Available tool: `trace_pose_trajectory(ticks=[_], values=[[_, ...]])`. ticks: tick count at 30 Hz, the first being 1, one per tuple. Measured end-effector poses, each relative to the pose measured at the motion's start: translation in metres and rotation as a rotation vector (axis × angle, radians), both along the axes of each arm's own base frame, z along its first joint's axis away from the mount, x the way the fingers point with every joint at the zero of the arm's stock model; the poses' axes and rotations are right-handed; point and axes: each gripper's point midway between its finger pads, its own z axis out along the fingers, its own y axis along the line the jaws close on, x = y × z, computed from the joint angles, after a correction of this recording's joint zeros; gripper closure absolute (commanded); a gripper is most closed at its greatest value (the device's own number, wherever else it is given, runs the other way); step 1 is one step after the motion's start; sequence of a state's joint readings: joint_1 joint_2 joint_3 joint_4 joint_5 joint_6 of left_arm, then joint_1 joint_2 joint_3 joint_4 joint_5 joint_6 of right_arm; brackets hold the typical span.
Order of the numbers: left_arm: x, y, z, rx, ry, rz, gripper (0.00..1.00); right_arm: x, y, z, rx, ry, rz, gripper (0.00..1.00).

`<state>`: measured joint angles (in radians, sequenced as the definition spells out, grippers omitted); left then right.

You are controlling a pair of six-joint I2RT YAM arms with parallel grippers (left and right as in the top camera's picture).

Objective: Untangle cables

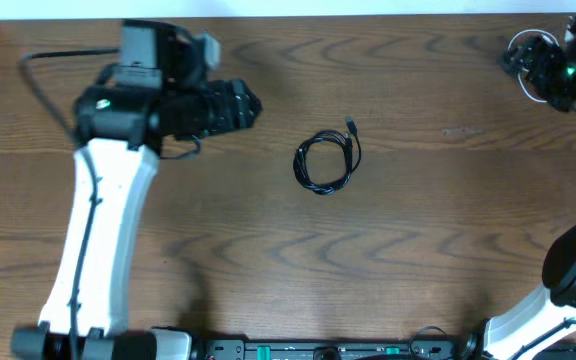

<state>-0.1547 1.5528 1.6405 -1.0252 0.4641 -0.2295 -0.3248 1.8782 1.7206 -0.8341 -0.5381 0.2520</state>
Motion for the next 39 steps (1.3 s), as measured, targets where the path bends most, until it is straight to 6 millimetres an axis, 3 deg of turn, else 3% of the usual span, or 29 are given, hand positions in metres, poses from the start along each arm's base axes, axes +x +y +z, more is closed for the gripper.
trace_pose_trajectory(ticks=[4,8,14,21,27,37,39], values=[[0.007,-0.030,-0.046,0.034,0.082,-0.108,0.40,-0.012,0.042,-0.005,0.065,0.058,0.099,0.11],[0.024,-0.058,-0.090,0.057,0.113,-0.189,0.42,-0.022,0.071,-0.012,0.052,0.110,0.175,0.12],[0.038,-0.075,-0.146,0.077,0.185,-0.228,0.45,-0.031,0.079,-0.020,0.007,0.157,0.203,0.16],[0.063,-0.106,-0.198,0.148,0.077,-0.371,0.42,-0.039,0.084,-0.027,-0.043,0.197,0.224,0.17],[0.074,-0.114,-0.224,0.255,-0.017,-0.488,0.46,-0.044,0.084,-0.030,-0.059,0.212,0.241,0.19],[0.081,-0.106,-0.250,0.348,-0.052,-0.567,0.49,-0.045,0.079,-0.033,-0.093,0.221,0.236,0.22],[0.082,-0.106,-0.254,0.355,-0.053,-0.572,0.57,-0.045,0.078,-0.033,-0.097,0.222,0.235,0.23]])
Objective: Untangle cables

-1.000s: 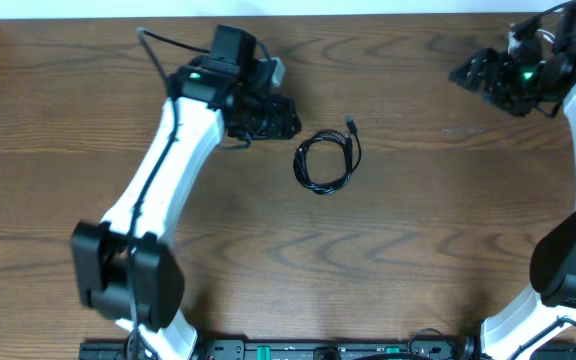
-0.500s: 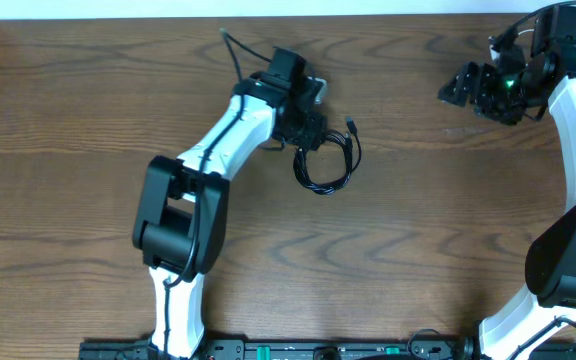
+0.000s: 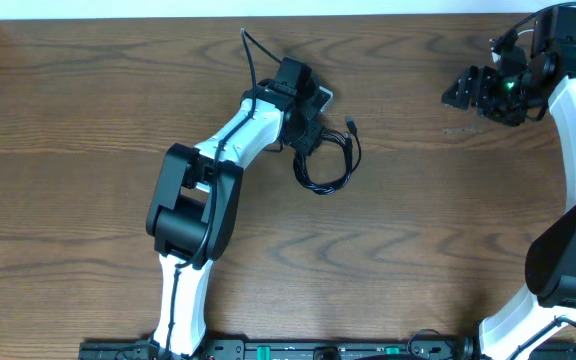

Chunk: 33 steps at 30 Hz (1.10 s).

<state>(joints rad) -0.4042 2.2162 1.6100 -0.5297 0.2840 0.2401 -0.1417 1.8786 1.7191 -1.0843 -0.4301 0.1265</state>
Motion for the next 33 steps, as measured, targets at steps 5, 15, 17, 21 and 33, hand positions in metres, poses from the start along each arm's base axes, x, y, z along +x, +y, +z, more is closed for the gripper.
trace_pose_trajectory(ticks=[5,15,17,21,33], values=[[-0.004,0.002,-0.003,0.012,0.013,-0.012,0.92,0.000,0.000,0.000,-0.003,0.000,0.001,0.26],[-0.009,0.016,-0.003,-0.017,0.155,0.286,0.93,-0.004,0.013,0.000,0.005,-0.003,0.066,0.27],[-0.012,0.034,-0.002,-0.016,0.226,0.452,0.93,-0.006,0.033,0.004,0.038,-0.032,0.157,0.25],[-0.019,0.068,0.031,-0.018,0.277,0.649,0.93,-0.013,0.076,0.013,0.100,-0.099,0.358,0.24],[-0.055,0.069,0.195,-0.364,0.232,0.691,0.93,-0.060,0.208,0.041,0.273,-0.319,0.907,0.28]])
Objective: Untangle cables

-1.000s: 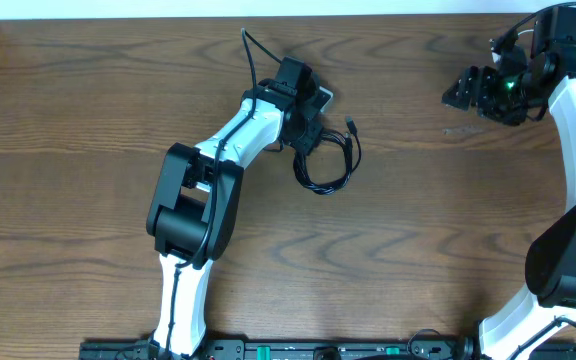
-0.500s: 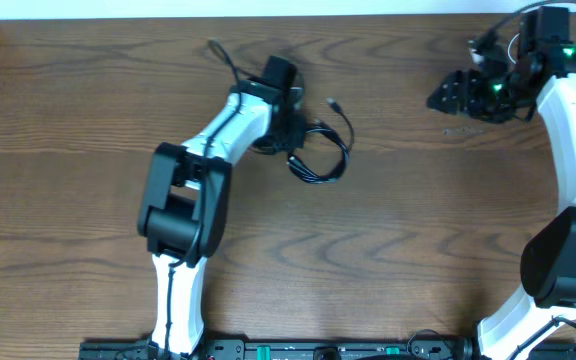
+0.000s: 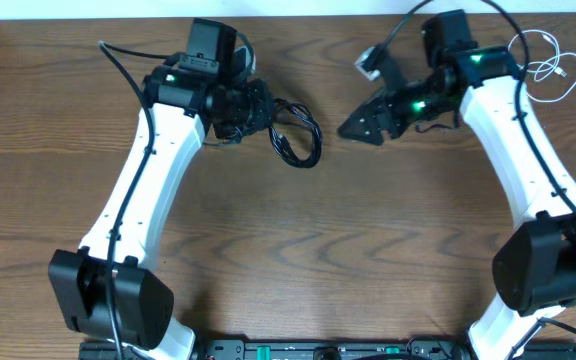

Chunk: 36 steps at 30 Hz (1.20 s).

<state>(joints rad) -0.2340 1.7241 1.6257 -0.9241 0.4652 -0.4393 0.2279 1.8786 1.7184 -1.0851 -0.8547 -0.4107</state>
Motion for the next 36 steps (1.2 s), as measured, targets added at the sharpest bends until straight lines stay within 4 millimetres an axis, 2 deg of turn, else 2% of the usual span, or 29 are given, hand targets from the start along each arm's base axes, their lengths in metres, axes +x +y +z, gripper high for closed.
trace_pose_trajectory(ticks=[2,5,8,9,11,12,16,20,29,36], values=[[-0.001,0.001,0.002,-0.045,0.025,0.006,0.93,-0.006,0.014,0.003,0.021,-0.019,0.044,0.35],[-0.001,0.003,0.004,-0.079,0.040,0.019,0.93,-0.012,0.036,0.008,0.049,-0.038,0.087,0.58],[-0.003,0.000,0.006,-0.109,0.057,0.025,0.93,-0.017,0.054,0.011,0.064,-0.023,0.093,0.71],[-0.003,-0.001,0.006,-0.115,0.062,0.029,0.92,-0.019,0.059,0.011,0.062,-0.019,0.091,0.82],[-0.004,-0.003,0.007,-0.130,0.069,0.028,0.93,-0.017,0.070,0.007,0.024,-0.012,0.055,0.97],[-0.005,-0.004,0.008,-0.136,0.071,0.025,0.93,-0.017,0.072,0.006,0.009,-0.001,0.038,0.99],[-0.006,-0.006,0.009,-0.150,0.074,0.018,0.93,-0.021,0.082,-0.005,-0.075,0.036,-0.034,0.99],[-0.006,-0.007,0.010,-0.152,0.074,0.017,0.93,-0.022,0.087,-0.007,-0.092,0.050,-0.061,0.99],[-0.006,-0.007,0.009,-0.152,0.075,0.017,0.92,-0.034,0.104,0.012,0.039,0.125,-0.013,0.99],[-0.006,-0.006,0.009,-0.151,0.075,0.018,0.93,-0.029,0.097,0.017,0.078,0.233,-0.080,0.99]])
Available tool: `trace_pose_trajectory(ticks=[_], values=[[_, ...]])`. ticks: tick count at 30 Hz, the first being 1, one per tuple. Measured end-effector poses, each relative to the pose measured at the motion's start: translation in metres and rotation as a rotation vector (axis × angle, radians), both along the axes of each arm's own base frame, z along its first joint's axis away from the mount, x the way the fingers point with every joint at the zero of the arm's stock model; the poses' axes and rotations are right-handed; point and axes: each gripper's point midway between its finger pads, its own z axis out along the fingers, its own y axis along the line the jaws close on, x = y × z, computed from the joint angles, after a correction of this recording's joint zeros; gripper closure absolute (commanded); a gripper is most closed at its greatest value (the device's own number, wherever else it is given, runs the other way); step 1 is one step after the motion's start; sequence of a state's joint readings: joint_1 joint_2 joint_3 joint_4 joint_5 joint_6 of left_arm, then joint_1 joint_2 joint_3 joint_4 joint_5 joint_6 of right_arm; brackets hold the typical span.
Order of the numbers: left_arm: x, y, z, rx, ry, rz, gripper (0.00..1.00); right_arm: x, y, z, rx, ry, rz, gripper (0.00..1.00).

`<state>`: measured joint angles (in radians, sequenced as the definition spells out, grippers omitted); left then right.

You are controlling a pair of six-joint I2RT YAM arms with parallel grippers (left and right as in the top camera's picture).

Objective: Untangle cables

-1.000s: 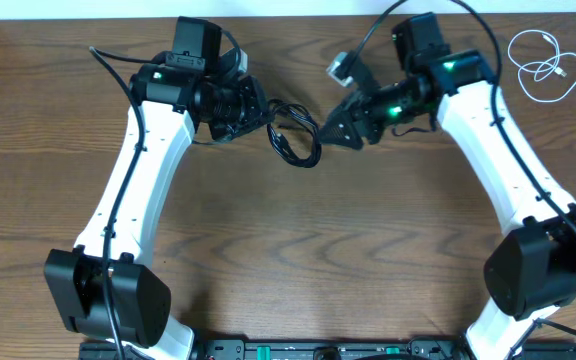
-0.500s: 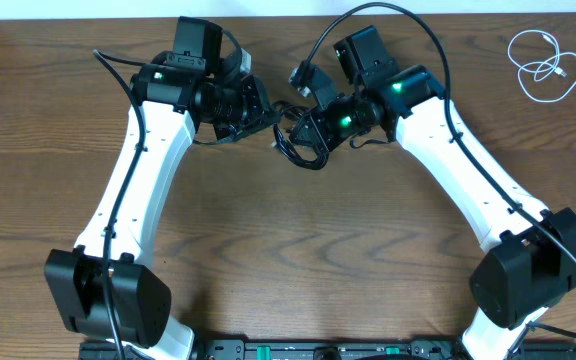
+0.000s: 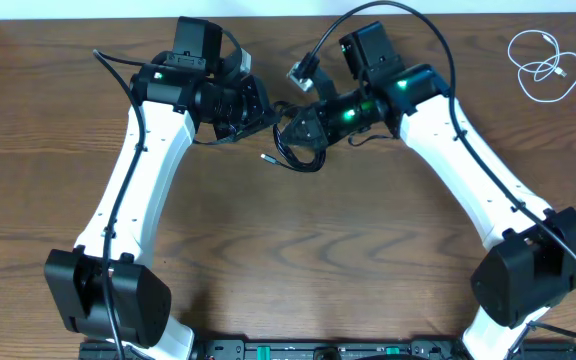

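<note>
A black cable [image 3: 303,160] lies as a loose coil at the middle of the table's far half. One plug end [image 3: 266,157] sticks out to its left. My left gripper [image 3: 266,115] sits at the coil's upper left edge, shut on a strand of it. My right gripper [image 3: 296,128] has its fingers down over the top of the coil, right beside the left one. Its dark fingers merge with the cable, so the overhead view does not show whether they are open or shut.
A white cable [image 3: 540,65] lies loosely coiled at the far right corner. Both arms arch over the far half of the brown wooden table [image 3: 298,260]. Each arm's own black lead loops above its wrist.
My right gripper has moved left from a spot right of the coil onto the coil's top. The coil has loosened a little and a plug end now pokes out on its left. The left gripper has barely moved.
The black coil first lay alone mid-table, with both arms far from it, the right at the far right corner. Then my left gripper reached the coil's left edge. Then the coil sat further left in that gripper, the white cable lay at the right corner, and the right gripper was nearing. Now both grippers meet at the coil.
</note>
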<state>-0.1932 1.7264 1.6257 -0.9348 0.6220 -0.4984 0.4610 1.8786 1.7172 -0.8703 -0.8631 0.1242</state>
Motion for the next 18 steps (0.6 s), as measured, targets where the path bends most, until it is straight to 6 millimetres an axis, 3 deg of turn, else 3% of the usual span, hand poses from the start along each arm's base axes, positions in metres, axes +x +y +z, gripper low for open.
trace_pose_trajectory(ticks=[4,18], values=[[0.001,0.001,0.000,0.003,0.001,0.006,0.93,0.001,-0.009,-0.003,-0.013,0.064,-0.040,0.99],[0.002,0.005,-0.002,0.016,0.013,0.037,0.93,-0.013,-0.002,-0.012,-0.077,0.129,-0.061,0.99]])
